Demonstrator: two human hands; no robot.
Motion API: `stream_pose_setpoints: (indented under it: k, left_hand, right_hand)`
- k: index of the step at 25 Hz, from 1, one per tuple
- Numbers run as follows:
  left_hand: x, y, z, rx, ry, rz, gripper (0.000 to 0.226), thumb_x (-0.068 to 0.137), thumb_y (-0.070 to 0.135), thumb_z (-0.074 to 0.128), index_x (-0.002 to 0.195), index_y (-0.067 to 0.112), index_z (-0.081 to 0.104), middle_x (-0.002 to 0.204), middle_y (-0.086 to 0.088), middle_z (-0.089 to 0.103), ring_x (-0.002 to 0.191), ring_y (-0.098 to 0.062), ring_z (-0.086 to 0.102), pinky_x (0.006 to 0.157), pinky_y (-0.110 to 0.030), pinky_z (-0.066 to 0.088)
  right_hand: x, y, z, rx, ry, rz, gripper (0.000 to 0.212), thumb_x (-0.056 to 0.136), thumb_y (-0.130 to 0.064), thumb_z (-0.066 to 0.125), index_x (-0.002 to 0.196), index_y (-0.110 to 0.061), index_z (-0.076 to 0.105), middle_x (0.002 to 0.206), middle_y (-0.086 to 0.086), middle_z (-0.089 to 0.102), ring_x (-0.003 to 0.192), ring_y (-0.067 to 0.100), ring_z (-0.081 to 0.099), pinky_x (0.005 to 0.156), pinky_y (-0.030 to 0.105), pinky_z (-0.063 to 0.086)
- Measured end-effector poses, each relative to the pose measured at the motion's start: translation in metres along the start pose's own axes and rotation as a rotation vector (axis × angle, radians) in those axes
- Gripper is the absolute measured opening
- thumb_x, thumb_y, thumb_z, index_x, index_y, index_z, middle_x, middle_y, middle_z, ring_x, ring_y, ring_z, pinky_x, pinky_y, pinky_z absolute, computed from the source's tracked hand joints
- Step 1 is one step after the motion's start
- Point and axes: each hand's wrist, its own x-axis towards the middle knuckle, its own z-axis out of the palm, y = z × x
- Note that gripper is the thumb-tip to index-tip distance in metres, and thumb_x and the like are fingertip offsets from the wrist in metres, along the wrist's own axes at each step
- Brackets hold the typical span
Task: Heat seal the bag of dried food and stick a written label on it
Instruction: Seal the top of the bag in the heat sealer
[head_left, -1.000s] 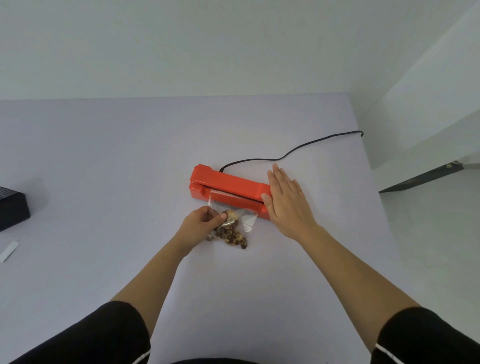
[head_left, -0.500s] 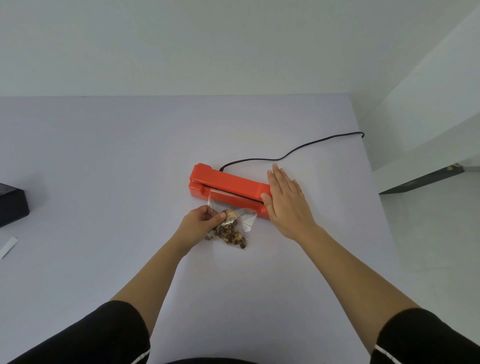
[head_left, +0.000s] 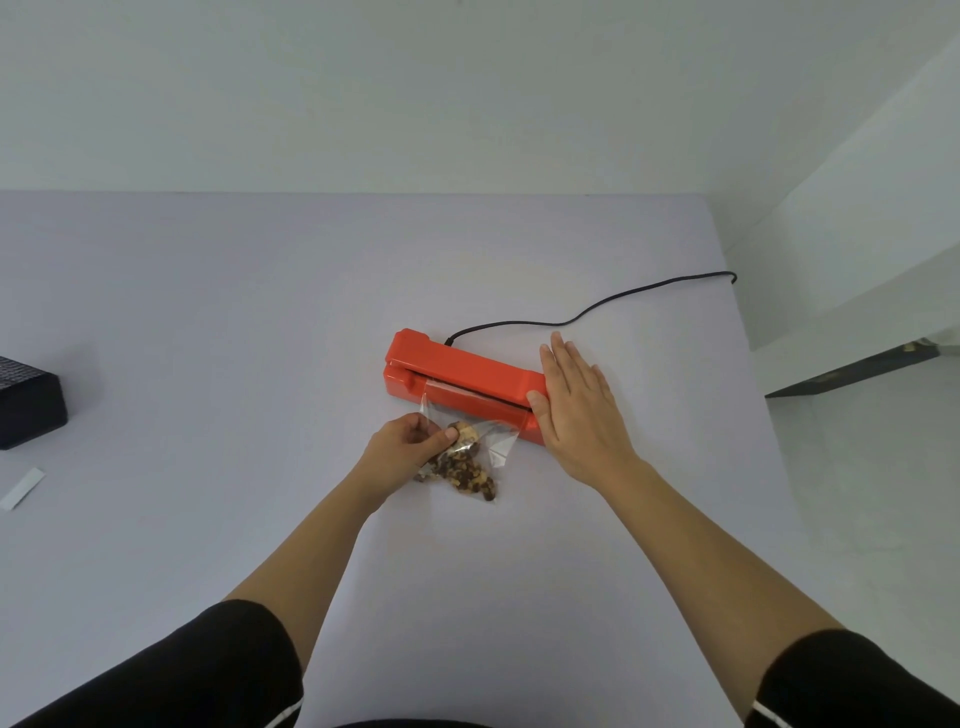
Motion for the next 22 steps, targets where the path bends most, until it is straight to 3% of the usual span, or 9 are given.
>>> stream_pose_setpoints:
  k: [6,10,15,17,19,22]
  left_hand:
    - [0.001,-0.001,0.000,-0.002,0.000,0.000,0.038,0.082,0.041,0.068,0.093,0.005,0.062,0.090,-0.009,0.070,0.079,-0.020,0.065,0.065,-0.028,0.054]
    - [-0.002,0.000,0.001,-0.022,0.014,0.002,0.035,0.080,0.041,0.070,0.086,0.007,0.062,0.086,-0.008,0.070,0.077,-0.020,0.063,0.068,-0.031,0.053]
    - [-0.003,0.003,-0.001,-0.015,0.011,-0.021,0.046,0.079,0.042,0.071,0.095,0.001,0.061,0.094,-0.013,0.072,0.080,-0.022,0.065,0.078,-0.038,0.056]
    - [-0.002,0.003,-0.002,-0.014,0.005,-0.027,0.045,0.079,0.042,0.071,0.095,0.002,0.062,0.095,-0.013,0.072,0.081,-0.022,0.065,0.081,-0.040,0.056]
    - [-0.003,0.004,-0.002,-0.020,-0.003,-0.034,0.043,0.079,0.042,0.071,0.096,0.003,0.062,0.096,-0.013,0.072,0.084,-0.024,0.067,0.081,-0.040,0.056]
    - [-0.004,0.005,-0.003,-0.019,0.000,-0.044,0.044,0.079,0.042,0.071,0.097,0.003,0.062,0.096,-0.011,0.072,0.093,-0.029,0.068,0.083,-0.042,0.056]
  right_hand:
    - [-0.001,-0.001,-0.002,0.000,-0.023,-0.005,0.076,0.086,-0.053,-0.003,0.149,-0.011,0.006,0.159,0.006,0.000,0.147,0.020,-0.001,0.115,0.034,-0.002]
    - [-0.002,-0.004,-0.009,0.013,-0.076,0.014,0.060,0.100,-0.041,0.017,0.149,-0.010,0.003,0.159,0.005,-0.005,0.146,0.018,-0.007,0.117,0.035,-0.003]
    - [-0.005,-0.013,-0.034,0.035,-0.153,0.008,0.064,0.099,-0.044,0.022,0.149,-0.012,-0.002,0.159,0.004,-0.010,0.146,0.018,-0.012,0.117,0.040,-0.006]
    - [-0.007,-0.022,-0.057,0.049,-0.095,-0.032,0.067,0.097,-0.043,0.031,0.149,-0.014,0.000,0.159,0.006,0.000,0.146,0.019,-0.006,0.117,0.043,-0.003]
    - [-0.010,-0.034,-0.083,-0.049,-0.015,-0.056,0.070,0.095,-0.043,0.040,0.149,-0.016,0.006,0.154,0.010,0.024,0.145,0.023,0.012,0.117,0.048,0.003]
    - [-0.011,-0.059,-0.118,-0.193,0.102,-0.067,0.071,0.087,-0.051,0.052,0.144,-0.021,0.022,0.127,0.004,0.055,0.127,0.024,0.042,0.115,0.052,0.011]
